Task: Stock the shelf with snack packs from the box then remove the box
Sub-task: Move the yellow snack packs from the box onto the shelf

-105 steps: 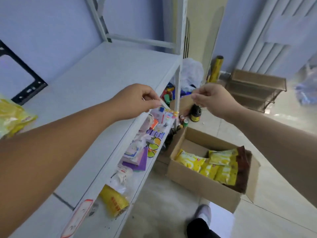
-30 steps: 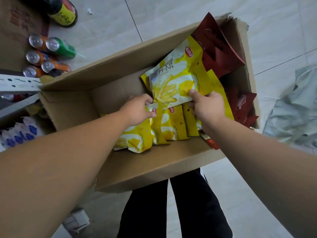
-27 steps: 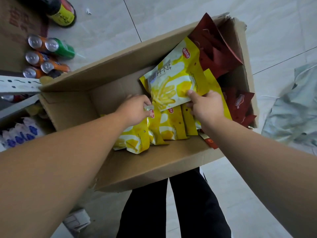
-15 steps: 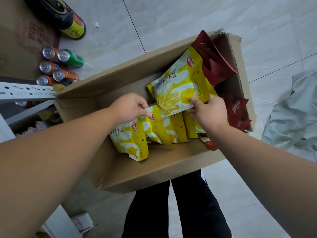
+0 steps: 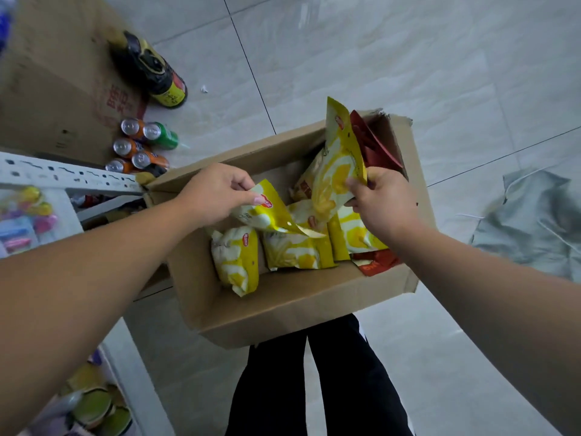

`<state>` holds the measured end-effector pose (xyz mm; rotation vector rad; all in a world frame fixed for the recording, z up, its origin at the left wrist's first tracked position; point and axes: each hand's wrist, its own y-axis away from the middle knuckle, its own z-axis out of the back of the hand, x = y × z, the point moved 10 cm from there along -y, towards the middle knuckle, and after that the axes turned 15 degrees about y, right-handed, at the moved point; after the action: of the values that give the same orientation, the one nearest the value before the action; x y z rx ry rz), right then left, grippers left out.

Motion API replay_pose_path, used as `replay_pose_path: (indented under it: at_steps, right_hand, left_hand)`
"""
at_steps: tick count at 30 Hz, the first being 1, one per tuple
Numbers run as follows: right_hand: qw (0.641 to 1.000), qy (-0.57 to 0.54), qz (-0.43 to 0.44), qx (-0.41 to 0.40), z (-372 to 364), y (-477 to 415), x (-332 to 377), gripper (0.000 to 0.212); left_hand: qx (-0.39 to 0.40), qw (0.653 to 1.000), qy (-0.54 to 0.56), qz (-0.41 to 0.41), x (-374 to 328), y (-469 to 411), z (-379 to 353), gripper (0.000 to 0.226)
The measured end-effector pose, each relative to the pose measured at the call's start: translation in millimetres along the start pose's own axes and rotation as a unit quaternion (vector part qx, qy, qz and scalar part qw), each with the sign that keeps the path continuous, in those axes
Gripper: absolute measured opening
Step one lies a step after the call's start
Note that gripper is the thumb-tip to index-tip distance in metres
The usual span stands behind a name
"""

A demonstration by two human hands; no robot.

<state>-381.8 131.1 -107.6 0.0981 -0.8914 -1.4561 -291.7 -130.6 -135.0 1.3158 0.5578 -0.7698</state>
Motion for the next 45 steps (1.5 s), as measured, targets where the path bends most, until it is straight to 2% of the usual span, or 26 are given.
replay_pose_path:
  at_steps: [3, 5, 9, 10, 11, 13, 14, 19, 22, 25, 28, 31, 33, 38, 40, 43, 45]
  right_hand:
    - [0.998, 0.036, 0.04, 0.009, 25, 8, 21, 0.026]
    - [0.995, 0.066, 0.068, 0.025, 43, 15, 38, 0.025]
    - [0.987, 0.07, 0.139, 0.042, 88, 36, 89, 0.021]
    - [0.984, 0.075, 0.159, 0.039, 101, 43, 105, 0.019]
    - [0.98, 0.083, 0.177, 0.033, 115, 50, 120, 0.017]
    - [0.973, 0.097, 0.209, 0.018, 146, 62, 151, 0.013]
    - [0.968, 0.105, 0.228, 0.007, 164, 69, 168, 0.011]
    - [0.927, 0.152, 0.336, -0.063, 254, 114, 276, 0.018]
    - [0.906, 0.156, 0.374, -0.121, 308, 144, 336, 0.014]
    - [0.883, 0.153, 0.406, -0.178, 357, 178, 391, 0.013]
    - [0.867, 0.125, 0.434, -0.212, 397, 208, 440, 0.019]
    - [0.857, 0.083, 0.457, -0.221, 429, 236, 485, 0.019]
    - [0.847, 0.05, 0.483, -0.217, 446, 259, 513, 0.016]
    - [0.823, -0.017, 0.547, -0.148, 467, 322, 568, 0.033]
    - [0.815, -0.045, 0.566, -0.114, 469, 341, 584, 0.032]
    - [0.794, -0.067, 0.601, -0.064, 461, 367, 607, 0.024]
    - [0.775, -0.074, 0.627, -0.03, 448, 387, 621, 0.022]
  left_hand:
    - [-0.024, 0.999, 0.035, -0.008, -28, 16, 15, 0.012]
    - [-0.043, 0.996, 0.074, -0.014, -47, 28, 29, 0.02]
    - [-0.067, 0.985, 0.156, -0.027, -91, 61, 56, 0.065]
    - [-0.065, 0.982, 0.175, -0.03, -106, 70, 61, 0.069]
    - [-0.064, 0.979, 0.192, -0.037, -123, 80, 66, 0.061]
    - [-0.077, 0.971, 0.218, -0.055, -157, 101, 80, 0.029]
    - [-0.092, 0.969, 0.218, -0.064, -177, 114, 90, 0.023]
    - [-0.126, 0.953, 0.252, -0.107, -266, 181, 151, 0.016]
    - [-0.132, 0.952, 0.24, -0.137, -325, 229, 187, 0.012]
    - [-0.149, 0.95, 0.219, -0.168, -380, 280, 218, 0.023]
    - [-0.161, 0.942, 0.212, -0.203, -424, 333, 245, 0.005]
    - [-0.191, 0.93, 0.224, -0.222, -453, 384, 269, 0.047]
    - [-0.214, 0.917, 0.243, -0.233, -465, 419, 281, 0.056]
    - [-0.312, 0.875, 0.255, -0.27, -472, 527, 313, 0.032]
    - [-0.361, 0.852, 0.259, -0.279, -468, 577, 318, 0.028]
    - [-0.428, 0.815, 0.256, -0.295, -459, 653, 315, 0.047]
    - [-0.471, 0.793, 0.248, -0.297, -447, 701, 304, 0.069]
